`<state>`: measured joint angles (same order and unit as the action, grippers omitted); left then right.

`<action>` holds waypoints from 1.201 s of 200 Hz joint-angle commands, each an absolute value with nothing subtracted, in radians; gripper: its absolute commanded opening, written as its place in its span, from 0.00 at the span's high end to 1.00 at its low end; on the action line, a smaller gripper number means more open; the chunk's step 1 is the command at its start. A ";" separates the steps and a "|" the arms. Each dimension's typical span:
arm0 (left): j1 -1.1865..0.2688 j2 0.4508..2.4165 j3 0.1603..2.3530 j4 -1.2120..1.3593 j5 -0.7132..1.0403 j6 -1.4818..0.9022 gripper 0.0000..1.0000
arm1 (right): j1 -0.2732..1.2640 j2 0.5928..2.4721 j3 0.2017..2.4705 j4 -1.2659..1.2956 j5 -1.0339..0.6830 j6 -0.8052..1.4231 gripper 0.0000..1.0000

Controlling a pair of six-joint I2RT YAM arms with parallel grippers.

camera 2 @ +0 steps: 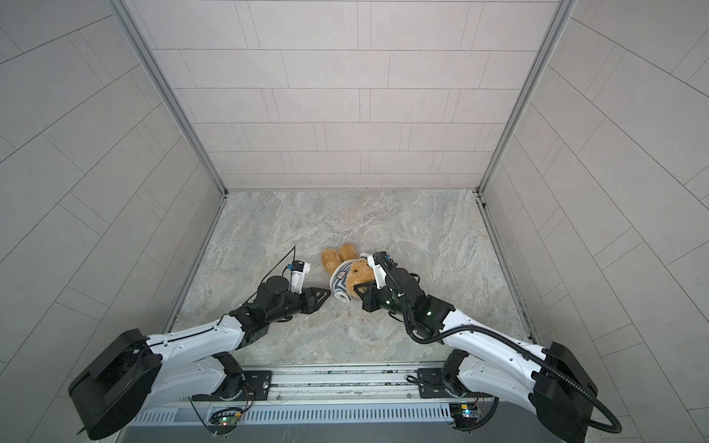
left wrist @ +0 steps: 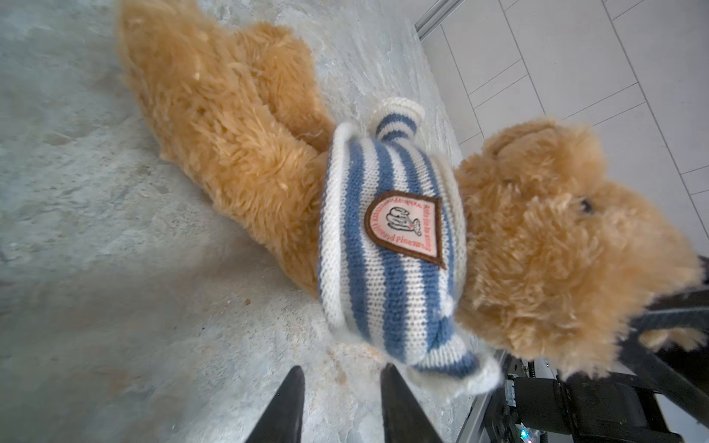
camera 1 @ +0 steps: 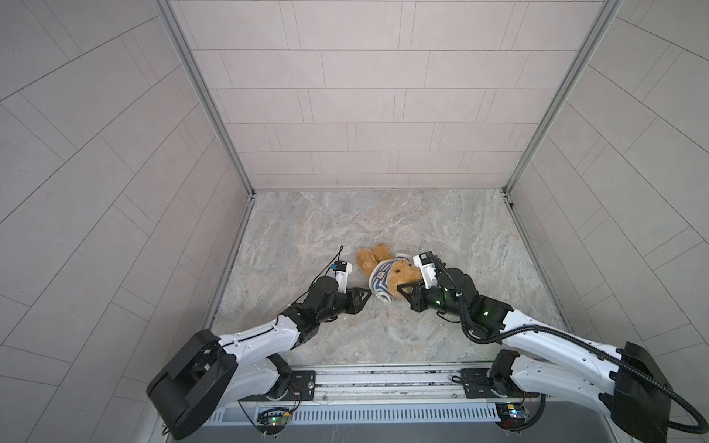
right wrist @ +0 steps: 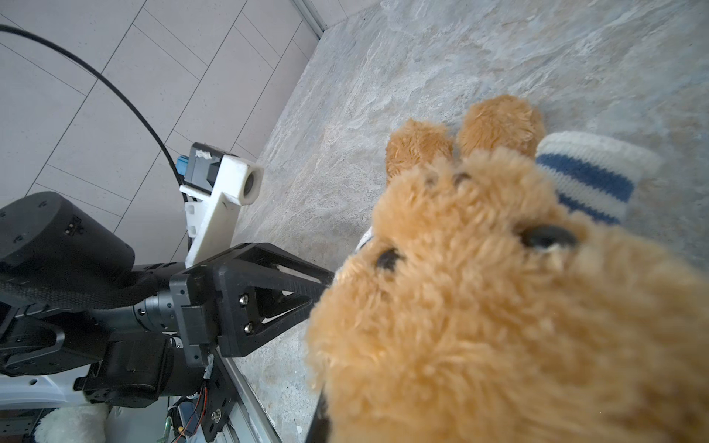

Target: Dress the teddy bear

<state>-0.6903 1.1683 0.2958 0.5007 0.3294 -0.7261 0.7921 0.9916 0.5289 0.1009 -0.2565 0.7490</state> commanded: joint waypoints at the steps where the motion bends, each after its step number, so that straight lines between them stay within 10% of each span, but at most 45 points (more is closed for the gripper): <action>1: -0.692 1.193 0.306 0.614 0.342 -0.726 0.63 | 0.800 0.969 0.579 0.096 -0.258 0.747 1.00; 240: -0.651 1.394 0.267 0.938 0.393 -0.791 1.00 | 0.748 0.841 0.661 -0.003 -0.377 0.698 1.00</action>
